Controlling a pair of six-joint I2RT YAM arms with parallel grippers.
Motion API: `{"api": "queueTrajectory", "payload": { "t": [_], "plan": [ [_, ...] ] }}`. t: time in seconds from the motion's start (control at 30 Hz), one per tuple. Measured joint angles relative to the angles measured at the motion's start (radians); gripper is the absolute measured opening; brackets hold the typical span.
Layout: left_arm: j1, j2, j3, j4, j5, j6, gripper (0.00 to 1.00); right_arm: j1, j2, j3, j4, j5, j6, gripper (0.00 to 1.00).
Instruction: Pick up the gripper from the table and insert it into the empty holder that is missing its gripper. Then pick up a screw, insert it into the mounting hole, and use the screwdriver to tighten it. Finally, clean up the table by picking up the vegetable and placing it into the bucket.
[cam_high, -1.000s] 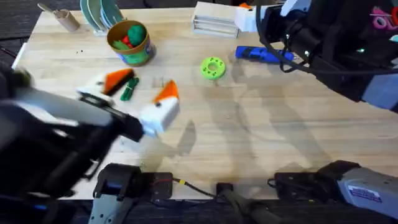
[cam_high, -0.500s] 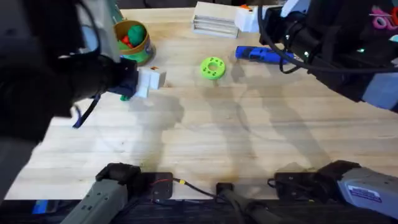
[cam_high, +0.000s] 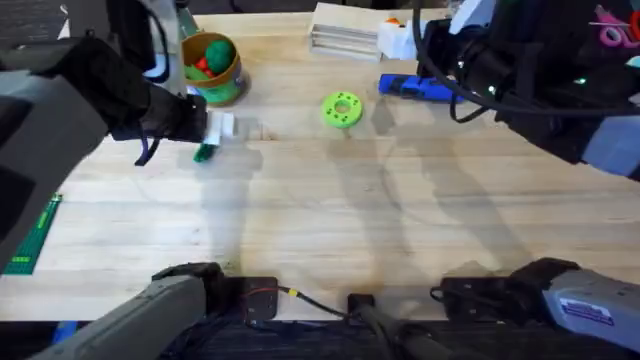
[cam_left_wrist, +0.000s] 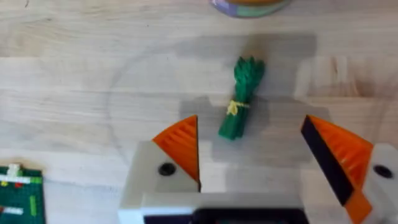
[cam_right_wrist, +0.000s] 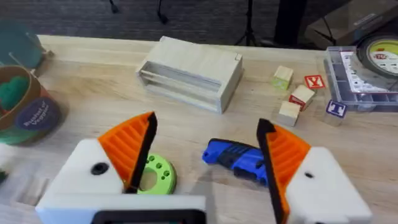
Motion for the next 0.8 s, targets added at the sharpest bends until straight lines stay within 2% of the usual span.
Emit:
{"api": "queueTrajectory", "payload": {
  "t": [0.13, 0.2, 0.4, 0.6, 0.8],
  "plan": [
    [0.077, 0.073, -0.011, 0.085, 0.074, 0.024, 0.993, 0.000, 0.000, 0.000, 0.000, 0.000, 0.000, 0.992],
    [0.090, 0.110, -0.011, 0.109, 0.094, 0.038, 0.993, 0.000, 0.000, 0.000, 0.000, 0.000, 0.000, 0.992],
    [0.093, 0.246, -0.012, 0.132, 0.128, 0.089, 0.994, 0.000, 0.000, 0.000, 0.000, 0.000, 0.000, 0.995],
    [0.093, 0.370, -0.014, 0.171, 0.142, 0.108, 0.994, 0.000, 0.000, 0.000, 0.000, 0.000, 0.000, 0.993],
    [0.093, 0.378, -0.013, 0.189, 0.157, 0.116, 0.992, 0.000, 0.000, 0.000, 0.000, 0.000, 0.000, 0.993]
  ]
}}
